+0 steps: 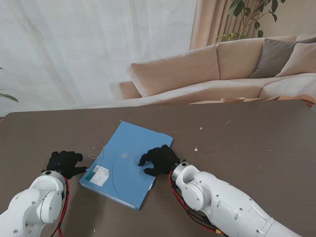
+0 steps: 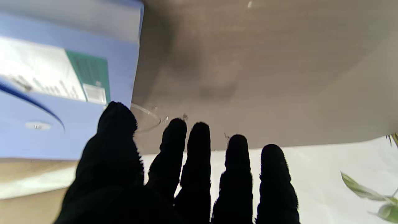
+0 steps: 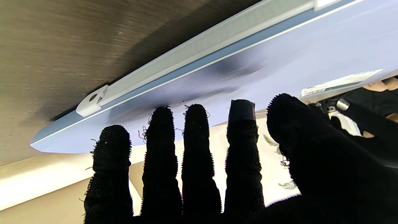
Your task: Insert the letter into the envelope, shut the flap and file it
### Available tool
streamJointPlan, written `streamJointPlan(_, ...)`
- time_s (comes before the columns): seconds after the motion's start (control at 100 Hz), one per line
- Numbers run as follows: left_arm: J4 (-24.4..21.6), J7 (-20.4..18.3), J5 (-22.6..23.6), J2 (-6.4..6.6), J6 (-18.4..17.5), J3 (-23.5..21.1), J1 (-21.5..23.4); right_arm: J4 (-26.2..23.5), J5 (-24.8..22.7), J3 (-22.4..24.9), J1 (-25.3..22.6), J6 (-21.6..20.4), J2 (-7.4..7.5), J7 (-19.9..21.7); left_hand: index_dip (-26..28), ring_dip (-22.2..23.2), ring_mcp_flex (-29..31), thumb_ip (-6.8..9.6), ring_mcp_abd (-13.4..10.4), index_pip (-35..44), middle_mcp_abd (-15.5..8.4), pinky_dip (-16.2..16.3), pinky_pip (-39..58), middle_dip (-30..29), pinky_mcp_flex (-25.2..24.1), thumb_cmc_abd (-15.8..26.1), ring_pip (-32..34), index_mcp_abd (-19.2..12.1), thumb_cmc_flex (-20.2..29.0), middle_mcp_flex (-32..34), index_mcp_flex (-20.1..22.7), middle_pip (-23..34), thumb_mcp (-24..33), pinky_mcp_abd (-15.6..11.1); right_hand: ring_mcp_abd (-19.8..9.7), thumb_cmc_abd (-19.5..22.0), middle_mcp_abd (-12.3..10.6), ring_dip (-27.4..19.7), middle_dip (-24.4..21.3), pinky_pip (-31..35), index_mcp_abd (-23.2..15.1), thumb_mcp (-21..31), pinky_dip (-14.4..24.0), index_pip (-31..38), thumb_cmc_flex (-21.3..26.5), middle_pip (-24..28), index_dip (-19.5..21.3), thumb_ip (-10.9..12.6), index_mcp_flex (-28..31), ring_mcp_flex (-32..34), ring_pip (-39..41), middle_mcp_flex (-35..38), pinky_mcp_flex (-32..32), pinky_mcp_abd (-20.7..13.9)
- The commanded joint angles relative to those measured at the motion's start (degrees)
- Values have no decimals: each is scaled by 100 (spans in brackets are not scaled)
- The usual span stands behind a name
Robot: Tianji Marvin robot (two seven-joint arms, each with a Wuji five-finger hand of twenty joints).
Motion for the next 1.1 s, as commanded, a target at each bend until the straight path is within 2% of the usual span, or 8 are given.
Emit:
streamJointPlan(0.0,13,-316,-126,8,-33,22,49,38,12,-15,-64,60,-10,104,31,15,239,93,169,156,174,-275,557,84,-29,360,303,85,113,480,539,190,-120,183,332,78,-19,-52,7,-57,-60,-16,-35,-111,-78,26,105,151,-180,35,-2,-211,-89,58)
streamJointPlan(0.02,9,-395,-146,16,-42,26,52,34,13,-14,-68,72,-11,105,-14,-29,268,93,159,129,169,-400,747,60,-57,395,368,57,148,590,659,189,-132,178,336,79,-19,-52,7,-55,-63,-21,-34,-110,-77,25,109,149,-175,29,-4,-211,-85,60)
streamJointPlan(0.16,-44,-755,-337,60,-158,66,115,-21,43,34,-139,197,-13,123,-204,-127,300,60,90,-119,59,-660,1240,-11,-146,327,540,-257,519,812,1053,148,-8,110,476,155,-17,-38,2,35,-44,-58,0,-141,-89,16,128,155,-198,89,28,-240,52,118)
streamJointPlan(0.31,-208,-983,-646,86,-329,40,290,-227,90,237,-360,471,-1,179,-256,-137,323,68,85,-129,42,-714,1345,-4,-155,278,603,-279,681,853,1141,173,70,98,651,232,-3,8,-10,540,-76,-99,264,-203,-89,12,173,220,-254,225,108,-359,326,190)
streamJointPlan(0.45,-443,-1161,-918,109,-586,-35,543,-514,21,481,-644,893,21,187,-258,-135,348,63,99,-102,53,-748,1434,13,-152,268,665,-272,704,890,1183,207,87,107,672,225,65,239,90,1059,-90,-34,555,-4,-13,230,151,218,-262,354,517,-356,573,127)
streamJointPlan(0.59,-671,-1335,-1161,135,-797,-33,750,-801,-74,738,-917,1189,80,329,-290,-135,356,62,111,-116,46,-779,1501,20,-154,248,707,-269,740,902,1183,217,111,116,676,245,112,360,223,1209,-107,-22,617,88,-12,426,93,223,-294,329,756,-408,633,116)
streamJointPlan(0.91,-1122,-1779,-1647,220,-894,332,905,-1157,-320,1195,-1291,1156,212,603,-463,-129,317,62,100,-317,45,-838,1586,37,-187,251,757,-355,770,837,954,227,159,102,663,225,109,308,208,976,-336,-99,540,82,10,343,69,214,-350,124,638,-555,375,155)
streamJointPlan(1.09,-1307,-1913,-1731,250,-981,433,963,-1256,-379,1328,-1414,1072,234,618,-517,-132,296,61,89,-398,40,-868,1606,44,-199,250,761,-456,760,798,818,230,170,102,661,136,102,294,198,905,-470,-106,522,170,97,322,57,186,-300,119,610,-506,314,169)
